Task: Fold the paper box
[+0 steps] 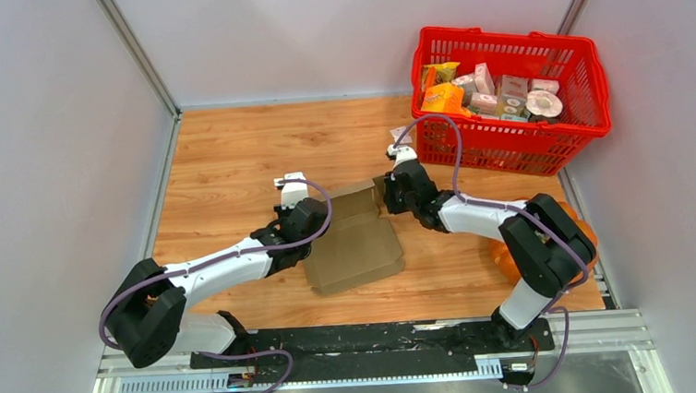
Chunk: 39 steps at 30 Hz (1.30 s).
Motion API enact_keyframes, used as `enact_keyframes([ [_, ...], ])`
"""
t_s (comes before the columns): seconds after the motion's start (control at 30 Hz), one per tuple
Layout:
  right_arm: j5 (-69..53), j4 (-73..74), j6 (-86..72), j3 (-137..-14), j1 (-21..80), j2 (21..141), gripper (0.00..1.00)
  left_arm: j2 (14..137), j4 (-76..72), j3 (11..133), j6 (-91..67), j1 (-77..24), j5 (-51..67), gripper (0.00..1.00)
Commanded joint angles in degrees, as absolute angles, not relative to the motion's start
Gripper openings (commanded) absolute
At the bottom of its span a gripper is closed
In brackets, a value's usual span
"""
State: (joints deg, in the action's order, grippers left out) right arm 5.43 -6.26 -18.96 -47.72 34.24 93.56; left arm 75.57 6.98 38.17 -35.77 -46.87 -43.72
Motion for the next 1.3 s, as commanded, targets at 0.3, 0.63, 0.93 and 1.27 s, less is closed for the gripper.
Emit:
enact_keyframes([
  [0.3, 17.6, 7.4, -29.9, -53.3, 42.0, 89.5, 0.00, 76.5, 8.3, 38.8, -35.9, -47.1, -41.1, 0.00],
  [0.63, 19.0, 9.7, -29.3, -54.4, 42.1, 90.3, 0.00, 75.2, 9.3, 38.4, -35.3, -47.1, -40.9, 0.05],
  [0.93, 16.7, 4.5, -29.8, -50.5, 42.1, 87.8, 0.00, 58.6, 10.7, 34.1, -34.3, -47.1, -35.9, 0.64],
  [1.27, 15.9, 3.5, -31.2, -52.5, 42.6, 89.5, 0.00, 51.1, -8.1, 22.7, -38.5, -47.3, -17.4, 0.03],
])
